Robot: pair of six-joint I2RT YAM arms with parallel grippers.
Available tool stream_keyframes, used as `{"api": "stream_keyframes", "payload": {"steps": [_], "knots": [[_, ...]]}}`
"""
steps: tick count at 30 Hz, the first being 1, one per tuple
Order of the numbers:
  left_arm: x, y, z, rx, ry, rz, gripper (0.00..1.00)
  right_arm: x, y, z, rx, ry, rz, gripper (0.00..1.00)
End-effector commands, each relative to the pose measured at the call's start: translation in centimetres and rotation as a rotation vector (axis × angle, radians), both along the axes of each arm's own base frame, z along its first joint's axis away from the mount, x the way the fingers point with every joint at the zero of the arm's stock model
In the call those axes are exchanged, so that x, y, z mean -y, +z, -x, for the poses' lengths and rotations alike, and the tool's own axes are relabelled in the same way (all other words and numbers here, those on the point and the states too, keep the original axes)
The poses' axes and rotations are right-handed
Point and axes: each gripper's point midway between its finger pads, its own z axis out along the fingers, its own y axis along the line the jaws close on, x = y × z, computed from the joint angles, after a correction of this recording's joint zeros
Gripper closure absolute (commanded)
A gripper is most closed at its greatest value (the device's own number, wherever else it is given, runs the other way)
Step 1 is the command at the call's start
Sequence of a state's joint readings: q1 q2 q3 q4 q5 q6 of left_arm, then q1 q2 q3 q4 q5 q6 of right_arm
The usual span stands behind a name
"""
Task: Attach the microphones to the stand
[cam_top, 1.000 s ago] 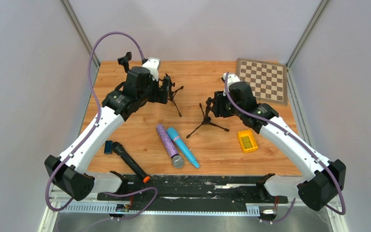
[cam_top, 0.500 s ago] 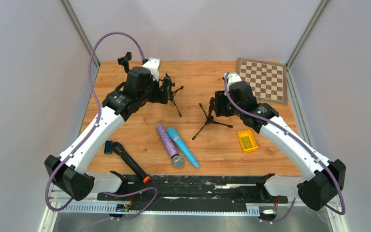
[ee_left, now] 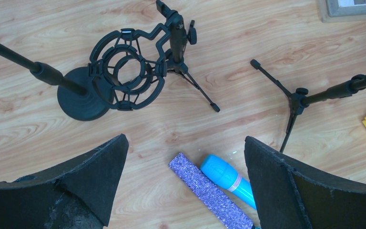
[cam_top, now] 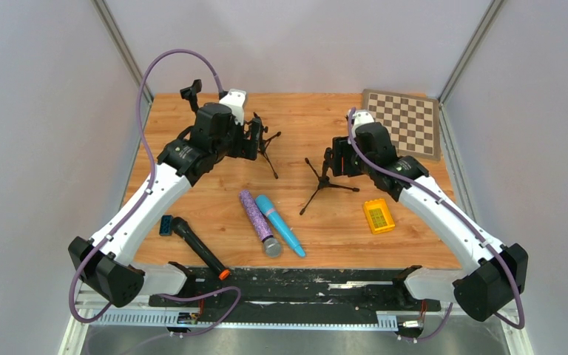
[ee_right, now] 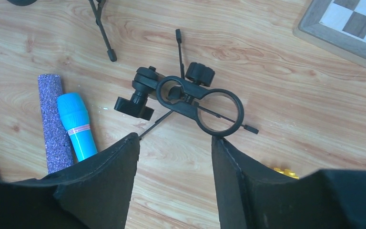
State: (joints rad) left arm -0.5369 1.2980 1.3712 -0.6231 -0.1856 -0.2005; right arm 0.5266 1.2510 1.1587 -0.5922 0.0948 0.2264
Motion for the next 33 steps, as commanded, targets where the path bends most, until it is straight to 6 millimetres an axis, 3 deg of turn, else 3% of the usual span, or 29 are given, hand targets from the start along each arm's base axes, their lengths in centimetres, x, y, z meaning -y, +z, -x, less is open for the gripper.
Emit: {"api": "stream_keyframes", "payload": {"steps": [1, 6, 9, 18, 23, 33], "knots": [[0.2, 1.0, -0.1, 0.039, -0.006, 0.007, 0.00, -0.4, 0.6, 0.7, 0.020, 0.034, -0.045, 0.43], [0.0, 0.9, -0.2, 0.042, 0.001, 0.002, 0.00, -1.0, -1.1, 2.5, -0.029, 0.097, -0.069, 0.34], [0.0, 0.9, -0.2, 0.040, 0.003, 0.001, 0.00, -1.5, -1.7, 3.4, -0.042, 0.149, -0.077, 0.22], [-0.5, 1.3, -0.2, 0.060, 0.023, -0.014, 0.00, -4.6, 0.0, 5.0, 0.038, 0.298, -0.127, 0.01], [-1.2, 1.6, -0.3, 0.079, 0.045, -0.039, 0.00, -7.2, -0.1, 5.8, 0.044, 0.384, -0.136, 0.00], [-2.3, 2.1, -0.3, 0.101, 0.081, -0.077, 0.00, -11.8, -2.8, 6.4, -0.009, 0.491, -0.081, 0.00]]}}
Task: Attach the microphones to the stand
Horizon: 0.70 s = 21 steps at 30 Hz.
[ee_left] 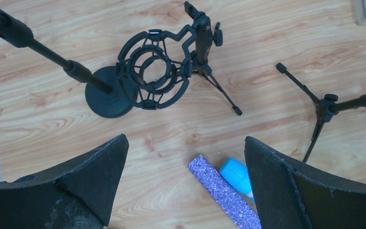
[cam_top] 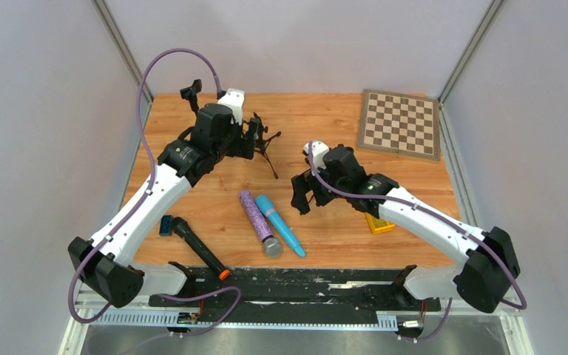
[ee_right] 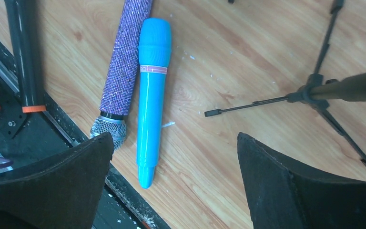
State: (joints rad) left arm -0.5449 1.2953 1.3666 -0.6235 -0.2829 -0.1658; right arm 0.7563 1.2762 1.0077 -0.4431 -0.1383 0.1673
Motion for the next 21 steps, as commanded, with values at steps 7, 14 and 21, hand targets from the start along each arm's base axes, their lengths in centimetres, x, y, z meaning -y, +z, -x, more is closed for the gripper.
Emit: {"api": "stream_keyframes", "payload": {"steps": [7, 14, 21], "knots": [[-1.8, 2.6, 0.1, 0.092, 0.064, -0.029, 0.00, -4.8, -0.7, -1.1, 0.012, 0.095, 0.012, 0.06], [-3.6, 3.4, 0.2, 0.129, 0.142, -0.061, 0.00, -7.2, -3.7, -1.2, -0.060, 0.137, 0.069, 0.22], [-4.8, 4.1, 0.4, 0.164, 0.184, -0.090, 0.00, -8.9, -6.7, -0.7, -0.108, 0.175, 0.154, 0.37]]}}
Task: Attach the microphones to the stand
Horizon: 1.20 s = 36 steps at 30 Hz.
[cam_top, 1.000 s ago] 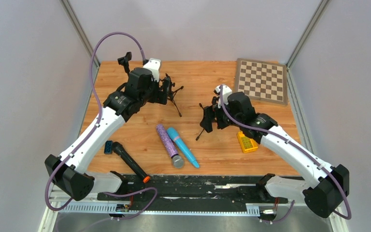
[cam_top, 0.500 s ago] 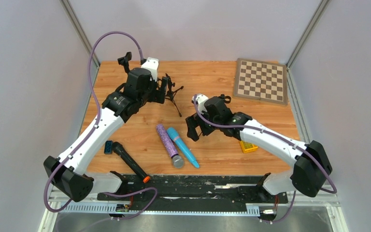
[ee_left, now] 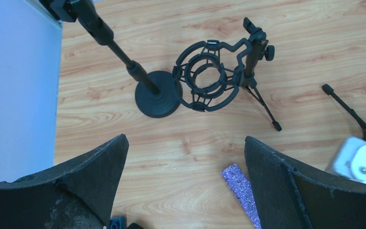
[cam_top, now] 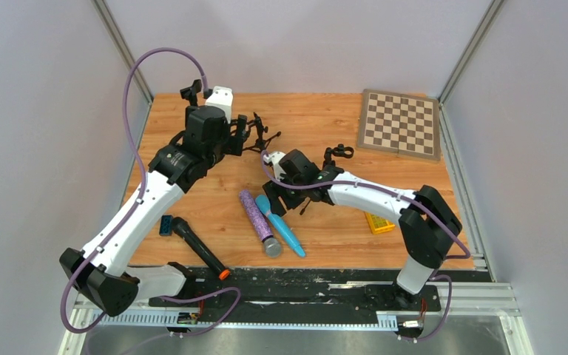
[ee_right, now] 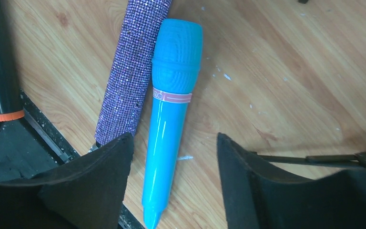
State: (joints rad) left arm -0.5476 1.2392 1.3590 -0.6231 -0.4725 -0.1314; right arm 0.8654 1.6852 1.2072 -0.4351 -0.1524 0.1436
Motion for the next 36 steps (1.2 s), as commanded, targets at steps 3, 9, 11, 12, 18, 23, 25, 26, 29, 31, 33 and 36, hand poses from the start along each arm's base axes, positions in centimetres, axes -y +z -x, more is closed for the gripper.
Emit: {"api": "stream_keyframes", "payload": {"steps": [3, 9, 11, 12, 18, 23, 25, 26, 29, 31, 33, 36], "knots": [[-1.2, 1.9, 0.2, 0.075, 0.039, -0.011, 0.00, -2.3, -0.5, 0.1, 0.007, 0.054, 0.037, 0.40], [-2.4, 2.4, 0.3, 0.095, 0.096, -0.035, 0.00, -2.8, -2.4, 0.8, -0.023, 0.078, 0.085, 0.49], [-2.6, 2.5, 0.4, 0.103, 0.102, -0.038, 0.00, -3.0, -3.0, 1.1, -0.032, 0.083, 0.103, 0.55], [-2.6, 2.6, 0.4, 0.108, 0.102, -0.037, 0.00, -3.0, -3.2, 1.0, -0.028, 0.081, 0.111, 0.58], [-2.5, 2.5, 0.3, 0.106, 0.095, -0.036, 0.00, -2.9, -4.7, 0.9, 0.000, 0.065, 0.191, 0.66], [-2.0, 2.3, 0.3, 0.099, 0.073, -0.029, 0.00, -2.7, -5.8, 1.1, 0.035, 0.052, 0.267, 0.67], [-1.9, 2.3, 0.3, 0.098, 0.067, -0.026, 0.00, -2.5, -6.4, 1.0, 0.048, 0.042, 0.299, 0.66], [-1.9, 2.3, 0.3, 0.098, 0.064, -0.024, 0.00, -2.4, -6.7, 1.0, 0.049, 0.039, 0.312, 0.64], [-1.8, 2.3, 0.3, 0.097, 0.062, -0.023, 0.00, -2.1, -7.3, 0.9, 0.049, 0.027, 0.343, 0.57], [-1.8, 2.3, 0.3, 0.098, 0.060, -0.023, 0.00, -2.0, -7.5, 0.9, 0.046, 0.023, 0.354, 0.52], [-1.8, 2.3, 0.3, 0.097, 0.059, -0.022, 0.00, -2.0, -7.7, 0.8, 0.047, 0.020, 0.361, 0.50], [-1.8, 2.2, 0.3, 0.096, 0.057, -0.023, 0.00, -1.9, -8.1, 0.8, 0.043, 0.020, 0.370, 0.54]]}}
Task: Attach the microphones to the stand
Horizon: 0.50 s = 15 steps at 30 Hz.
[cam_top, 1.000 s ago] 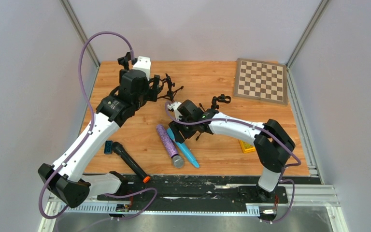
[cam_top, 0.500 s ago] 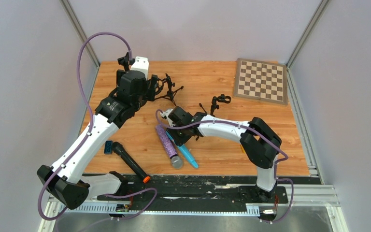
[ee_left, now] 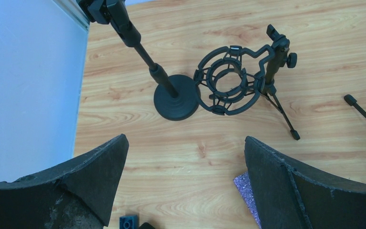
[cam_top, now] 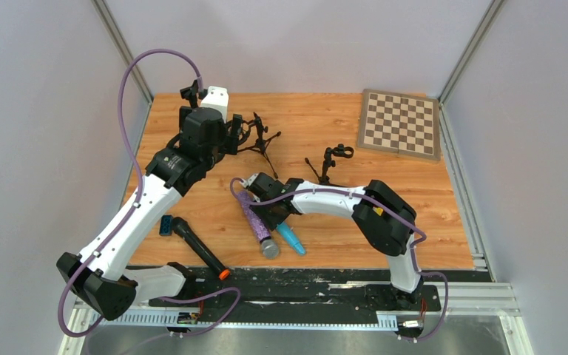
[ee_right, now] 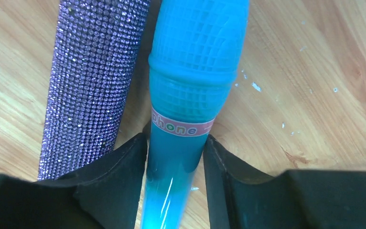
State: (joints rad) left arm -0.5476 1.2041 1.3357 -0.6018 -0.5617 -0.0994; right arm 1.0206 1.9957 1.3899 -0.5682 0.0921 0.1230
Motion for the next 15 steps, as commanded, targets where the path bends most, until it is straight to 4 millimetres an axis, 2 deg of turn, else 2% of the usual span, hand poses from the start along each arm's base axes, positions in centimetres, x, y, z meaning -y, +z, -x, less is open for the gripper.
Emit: {"api": "stream_keyframes", "payload": {"steps": [1, 6, 11, 15], "knots": [[0.1, 1.3, 0.0, 0.046, -0.010, 0.022, 0.00, 0.1, -0.1, -0.6, 0.021, -0.015, 0.032, 0.58], [0.2, 1.3, 0.1, 0.047, -0.014, 0.026, 0.00, 0.0, -0.4, -0.5, 0.012, -0.011, 0.036, 0.79], [0.3, 1.3, 0.1, 0.047, -0.017, 0.027, 0.00, -0.3, 0.2, -0.6, 0.018, -0.010, 0.020, 0.99], [0.2, 1.4, 0.1, 0.050, -0.015, 0.028, 0.00, -0.4, 1.1, -0.9, 0.038, -0.023, 0.007, 1.00]]}}
